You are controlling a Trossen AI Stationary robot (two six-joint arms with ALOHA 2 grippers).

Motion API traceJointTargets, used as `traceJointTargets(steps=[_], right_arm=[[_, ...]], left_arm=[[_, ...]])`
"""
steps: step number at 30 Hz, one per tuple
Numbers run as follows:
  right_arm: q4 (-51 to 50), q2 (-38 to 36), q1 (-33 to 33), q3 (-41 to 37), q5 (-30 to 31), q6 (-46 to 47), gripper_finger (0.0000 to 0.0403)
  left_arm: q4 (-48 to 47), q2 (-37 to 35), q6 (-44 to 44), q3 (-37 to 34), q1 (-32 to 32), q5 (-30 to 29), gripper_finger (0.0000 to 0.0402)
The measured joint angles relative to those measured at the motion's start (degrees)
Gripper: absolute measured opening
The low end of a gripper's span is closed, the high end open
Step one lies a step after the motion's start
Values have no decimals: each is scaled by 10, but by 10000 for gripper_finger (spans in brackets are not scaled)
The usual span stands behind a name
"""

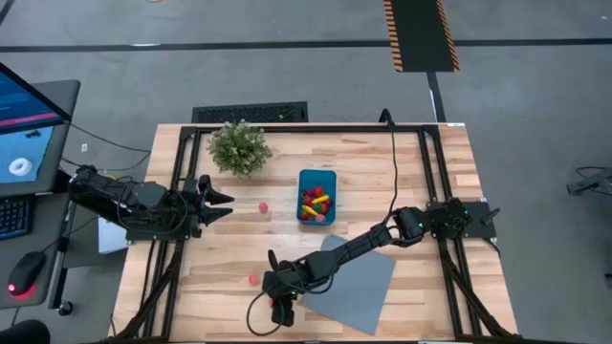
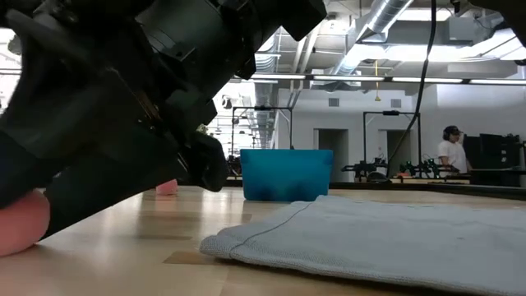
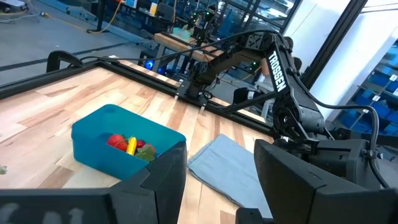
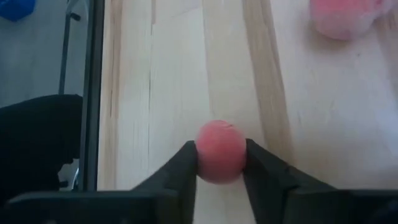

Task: Pick and placing Produce into tupperware
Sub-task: Put the peach into the blue bin

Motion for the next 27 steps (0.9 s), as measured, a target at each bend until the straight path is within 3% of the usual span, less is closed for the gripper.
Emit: traceJointTargets(steps=[4,11,14,27], right_arm=[[-28,-2,0,14,-5,-12,111],[-90,-12,-24,50,-6,-54,182],[-110,-26,-35,48,-4,-72,191],[-174,-113,-61,49,16,-145,122]], left_arm=[[0,0,-4,0,0,1,178],[1,0,-4,0,0,5,178],[0,0,-5,0,0,5,178],[-1,0,-10,0,0,6,178]])
